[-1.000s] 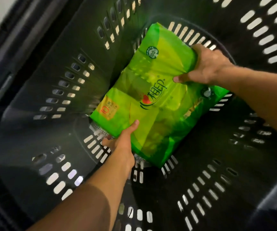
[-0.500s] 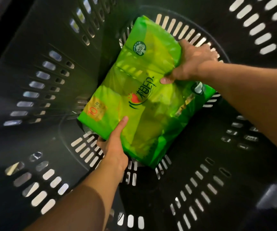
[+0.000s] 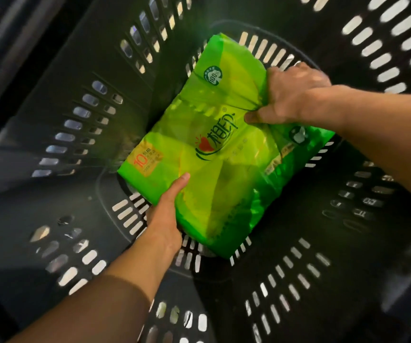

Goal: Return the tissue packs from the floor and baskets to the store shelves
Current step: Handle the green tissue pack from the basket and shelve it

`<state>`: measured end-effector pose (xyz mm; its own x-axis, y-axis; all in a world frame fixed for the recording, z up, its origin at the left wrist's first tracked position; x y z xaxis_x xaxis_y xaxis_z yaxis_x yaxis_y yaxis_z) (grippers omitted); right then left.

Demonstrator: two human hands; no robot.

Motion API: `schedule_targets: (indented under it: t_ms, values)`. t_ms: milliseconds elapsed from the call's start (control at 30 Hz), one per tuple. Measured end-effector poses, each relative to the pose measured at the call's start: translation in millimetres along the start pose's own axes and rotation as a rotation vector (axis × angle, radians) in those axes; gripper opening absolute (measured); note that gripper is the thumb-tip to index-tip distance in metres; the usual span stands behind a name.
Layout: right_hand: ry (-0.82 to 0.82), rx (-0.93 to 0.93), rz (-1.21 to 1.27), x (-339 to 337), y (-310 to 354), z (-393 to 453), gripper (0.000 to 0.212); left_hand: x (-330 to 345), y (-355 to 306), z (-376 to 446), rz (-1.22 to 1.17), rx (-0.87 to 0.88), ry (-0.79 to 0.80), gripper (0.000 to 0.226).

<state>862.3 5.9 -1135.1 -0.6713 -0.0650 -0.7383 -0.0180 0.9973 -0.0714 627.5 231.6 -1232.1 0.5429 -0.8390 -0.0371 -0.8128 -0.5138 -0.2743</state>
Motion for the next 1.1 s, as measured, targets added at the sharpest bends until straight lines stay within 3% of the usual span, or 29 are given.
schedule_targets:
  t_ms: [133, 333, 667, 767, 833, 867, 967, 1100]
  values:
    - [0.032, 0.026, 0.043, -13, -13, -4, 0.089, 6, -23, -10, 0.071, -0.001, 0.007, 0.108]
    - [-0.011, 0.071, 0.149, -55, -42, -35, 0.09, 19, -61, -49, 0.027, 0.057, 0.029, 0.109]
    - [-0.185, 0.145, 0.268, -193, -92, -161, 0.104, 39, -142, -215, -0.029, 0.219, 0.005, 0.124]
    - [-0.281, 0.151, 0.321, -251, -112, -223, 0.101, 50, -185, -296, -0.003, 0.338, 0.03, 0.103]
    - [-0.371, 0.158, 0.372, -300, -126, -274, 0.102, 60, -217, -360, -0.006, 0.431, 0.076, 0.069]
    - [-0.42, 0.16, 0.397, -327, -133, -302, 0.102, 64, -233, -394, 0.004, 0.478, 0.088, 0.067]
    - [-0.537, 0.13, 0.518, -410, -149, -386, 0.102, 70, -283, -499, 0.045, 0.626, 0.106, 0.094]
    - [-0.658, 0.022, 0.808, -513, -158, -495, 0.094, 72, -343, -650, 0.043, 0.826, 0.189, 0.064]
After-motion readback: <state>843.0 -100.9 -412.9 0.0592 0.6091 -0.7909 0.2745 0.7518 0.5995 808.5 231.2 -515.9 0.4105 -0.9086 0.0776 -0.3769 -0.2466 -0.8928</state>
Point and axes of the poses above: each hand's wrist, its own z-axis towards the middle knuckle, its own x-axis out of the palm, y = z × x, the point moved 9 cm from there along z, towards the middle knuckle, and after that the axes turned 2 degrees about x, right-handed, at the moved point
